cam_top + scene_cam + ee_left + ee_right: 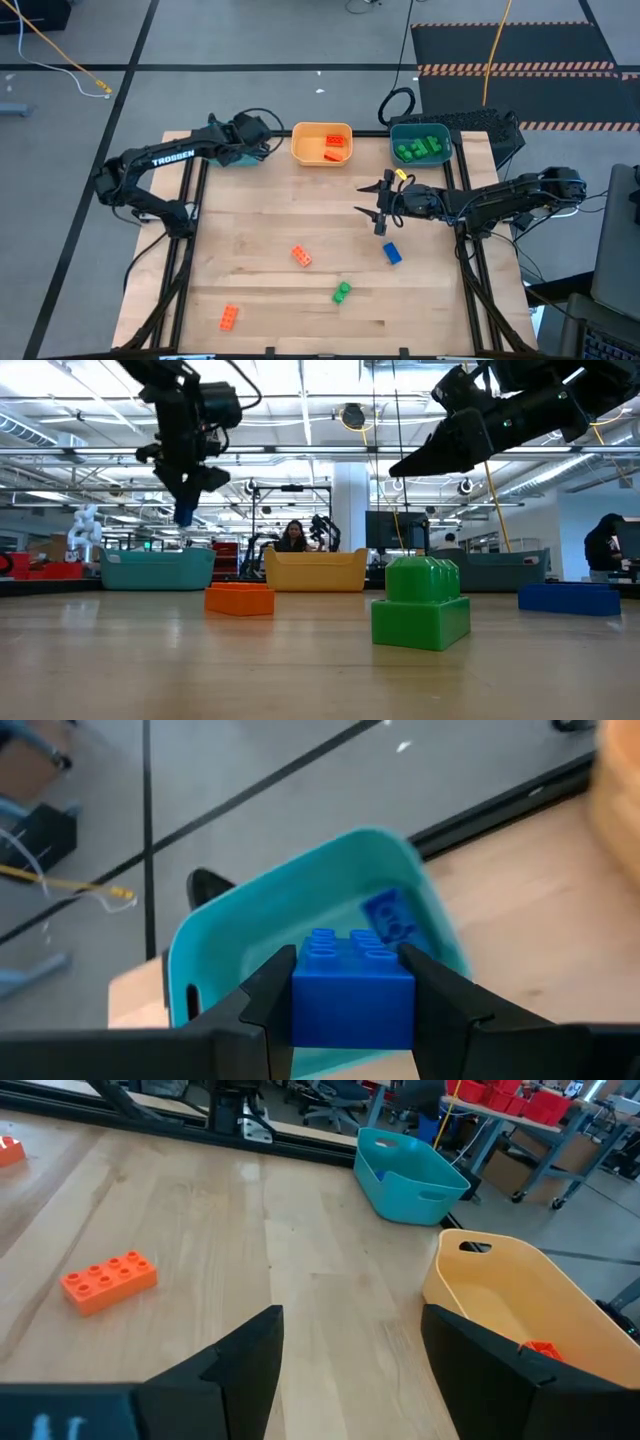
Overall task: Sort & place blocks by color
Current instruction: Put the blue game piece into the blue bin, then put the orange game piece into the yellow bin, then put the blue game piece into the blue bin
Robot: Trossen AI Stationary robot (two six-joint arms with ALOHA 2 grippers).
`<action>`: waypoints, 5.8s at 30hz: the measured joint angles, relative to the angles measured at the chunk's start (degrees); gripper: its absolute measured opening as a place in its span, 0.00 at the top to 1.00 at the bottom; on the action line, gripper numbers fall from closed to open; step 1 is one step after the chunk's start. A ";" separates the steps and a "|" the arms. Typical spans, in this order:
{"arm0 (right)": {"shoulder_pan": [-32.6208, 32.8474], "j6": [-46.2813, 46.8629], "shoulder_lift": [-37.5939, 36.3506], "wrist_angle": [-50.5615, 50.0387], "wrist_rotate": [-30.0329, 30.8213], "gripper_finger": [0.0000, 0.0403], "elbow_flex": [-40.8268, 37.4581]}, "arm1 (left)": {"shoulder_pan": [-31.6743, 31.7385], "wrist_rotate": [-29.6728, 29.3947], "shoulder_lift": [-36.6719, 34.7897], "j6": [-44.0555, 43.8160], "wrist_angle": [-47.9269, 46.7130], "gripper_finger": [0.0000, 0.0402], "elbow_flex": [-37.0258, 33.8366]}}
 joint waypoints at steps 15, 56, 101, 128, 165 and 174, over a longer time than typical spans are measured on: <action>0.00 0.05 0.00 0.02 -0.02 0.43 0.00 | 7.58 8.94 0.00 0.33 6.28 0.12 -7.45; 0.94 4.53 -2.91 -1.61 5.91 0.43 0.00 | -51.38 26.56 9.43 26.11 23.93 0.49 3.83; 4.76 -1.11 -11.63 -6.22 4.74 0.43 -0.02 | -43.52 39.40 25.30 41.99 16.12 0.44 3.85; 6.54 -0.25 -11.65 -3.70 4.61 0.43 -0.09 | -17.94 23.55 16.45 32.37 20.67 0.69 10.88; 5.41 18.53 -11.67 -7.27 4.85 0.43 -5.88 | -2.86 36.45 18.46 24.47 32.48 0.18 12.75; 4.87 26.21 -12.37 -16.91 4.48 0.43 -5.90 | -13.37 47.21 17.88 24.57 43.11 0.32 12.75</action>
